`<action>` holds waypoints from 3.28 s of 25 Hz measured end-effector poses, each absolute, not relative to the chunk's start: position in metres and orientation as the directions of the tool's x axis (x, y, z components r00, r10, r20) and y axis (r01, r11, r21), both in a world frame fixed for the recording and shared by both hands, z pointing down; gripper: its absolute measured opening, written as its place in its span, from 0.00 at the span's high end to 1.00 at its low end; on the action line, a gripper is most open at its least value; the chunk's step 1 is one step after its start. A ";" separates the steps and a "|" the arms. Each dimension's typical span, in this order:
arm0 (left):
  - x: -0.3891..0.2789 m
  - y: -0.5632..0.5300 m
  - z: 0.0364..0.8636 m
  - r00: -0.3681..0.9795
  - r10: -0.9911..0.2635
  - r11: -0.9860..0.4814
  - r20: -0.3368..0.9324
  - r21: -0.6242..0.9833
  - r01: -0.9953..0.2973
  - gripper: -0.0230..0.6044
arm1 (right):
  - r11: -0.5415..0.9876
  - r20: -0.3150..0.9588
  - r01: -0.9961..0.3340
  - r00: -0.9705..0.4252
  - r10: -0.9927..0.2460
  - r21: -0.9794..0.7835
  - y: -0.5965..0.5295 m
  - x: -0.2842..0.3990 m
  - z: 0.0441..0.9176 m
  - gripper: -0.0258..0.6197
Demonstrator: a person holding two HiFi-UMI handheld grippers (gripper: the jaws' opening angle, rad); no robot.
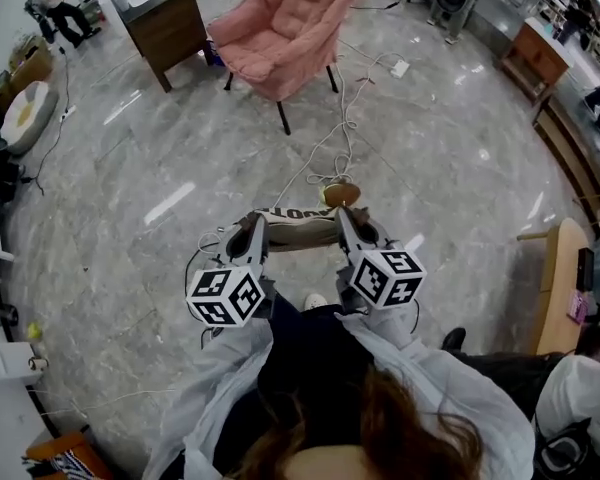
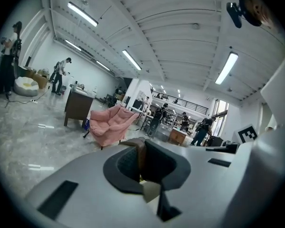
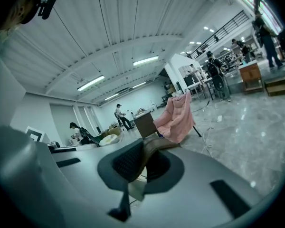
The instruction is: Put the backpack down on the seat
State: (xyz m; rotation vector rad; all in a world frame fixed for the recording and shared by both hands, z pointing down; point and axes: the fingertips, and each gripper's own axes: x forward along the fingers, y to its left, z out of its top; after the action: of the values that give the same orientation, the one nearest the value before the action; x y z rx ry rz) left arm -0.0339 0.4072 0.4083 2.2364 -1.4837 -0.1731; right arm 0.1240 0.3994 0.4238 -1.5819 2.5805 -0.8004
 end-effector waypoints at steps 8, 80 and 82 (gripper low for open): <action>-0.030 0.389 0.384 0.356 -0.929 -0.291 0.101 0.393 -0.872 0.92 | 0.412 0.241 -0.799 -0.546 -0.803 -0.439 0.380 0.126 0.410 0.95; -0.126 -0.064 0.439 0.411 -0.877 -0.246 0.249 0.500 -0.830 0.92 | 0.297 0.362 -0.823 -0.498 -0.788 -0.485 -0.072 0.033 0.452 0.95; -0.125 -0.082 0.441 0.406 -0.879 -0.237 0.251 0.508 -0.828 0.92 | 0.299 0.364 -0.815 -0.509 -0.781 -0.497 -0.090 0.034 0.454 0.95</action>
State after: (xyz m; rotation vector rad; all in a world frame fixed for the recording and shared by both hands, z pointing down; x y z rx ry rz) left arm -0.1252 -0.0824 0.4407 2.0916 -1.4472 -0.1149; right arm 0.0344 -0.0899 0.4542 -1.5816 2.5738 -1.0371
